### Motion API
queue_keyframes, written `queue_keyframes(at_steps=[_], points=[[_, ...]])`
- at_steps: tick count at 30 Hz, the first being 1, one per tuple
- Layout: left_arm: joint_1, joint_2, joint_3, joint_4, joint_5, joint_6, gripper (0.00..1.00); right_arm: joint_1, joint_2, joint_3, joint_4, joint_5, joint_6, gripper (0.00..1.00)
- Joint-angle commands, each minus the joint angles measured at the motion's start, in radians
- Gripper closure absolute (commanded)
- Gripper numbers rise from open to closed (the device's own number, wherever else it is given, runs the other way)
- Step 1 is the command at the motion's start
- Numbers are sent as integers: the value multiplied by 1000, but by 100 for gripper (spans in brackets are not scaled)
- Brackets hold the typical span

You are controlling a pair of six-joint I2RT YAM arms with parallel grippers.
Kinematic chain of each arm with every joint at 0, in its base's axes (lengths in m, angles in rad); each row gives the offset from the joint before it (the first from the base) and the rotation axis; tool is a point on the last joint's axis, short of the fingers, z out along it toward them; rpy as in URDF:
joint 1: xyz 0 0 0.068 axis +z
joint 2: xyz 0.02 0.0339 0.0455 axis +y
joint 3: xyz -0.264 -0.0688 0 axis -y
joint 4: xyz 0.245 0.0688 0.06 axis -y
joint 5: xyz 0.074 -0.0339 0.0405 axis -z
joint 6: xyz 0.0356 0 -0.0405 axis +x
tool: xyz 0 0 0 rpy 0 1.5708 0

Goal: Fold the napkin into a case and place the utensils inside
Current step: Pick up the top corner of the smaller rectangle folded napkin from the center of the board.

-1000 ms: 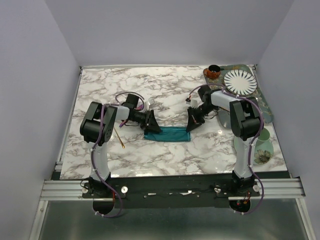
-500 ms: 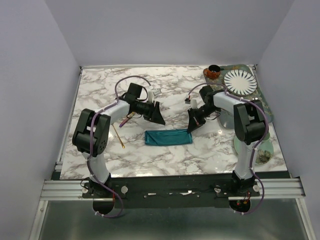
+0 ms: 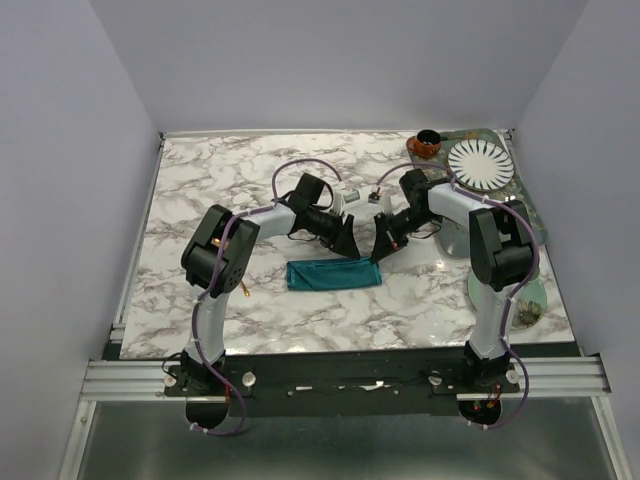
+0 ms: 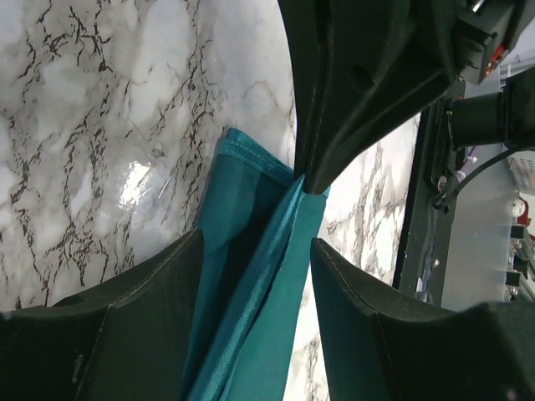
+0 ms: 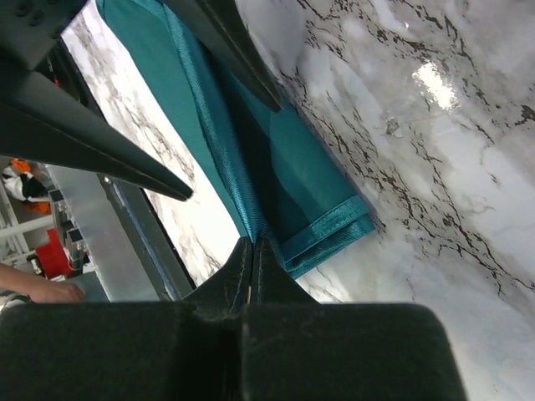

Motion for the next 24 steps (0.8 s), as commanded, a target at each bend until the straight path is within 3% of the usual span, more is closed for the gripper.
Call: queue_keyframes(at_steps=[1, 7, 18, 21, 22, 24], points=[[-24, 20, 10, 99, 22, -54, 40, 7, -31, -3, 11, -42, -25, 99], [-49, 27, -2, 116, 14, -89, 49, 4, -26, 0, 3, -46, -34, 99], [-78, 15, -35, 100, -15, -109, 56, 6, -22, 9, -8, -64, -43, 99], [-84, 10, -39, 89, -35, -109, 64, 6, -26, 5, -5, -67, -47, 99], [-84, 9, -42, 86, -36, -111, 73, 6, -23, 2, -6, -67, -48, 99], [-84, 0, -48, 83, -49, -117, 82, 6, -23, 0, -2, -62, -44, 99]])
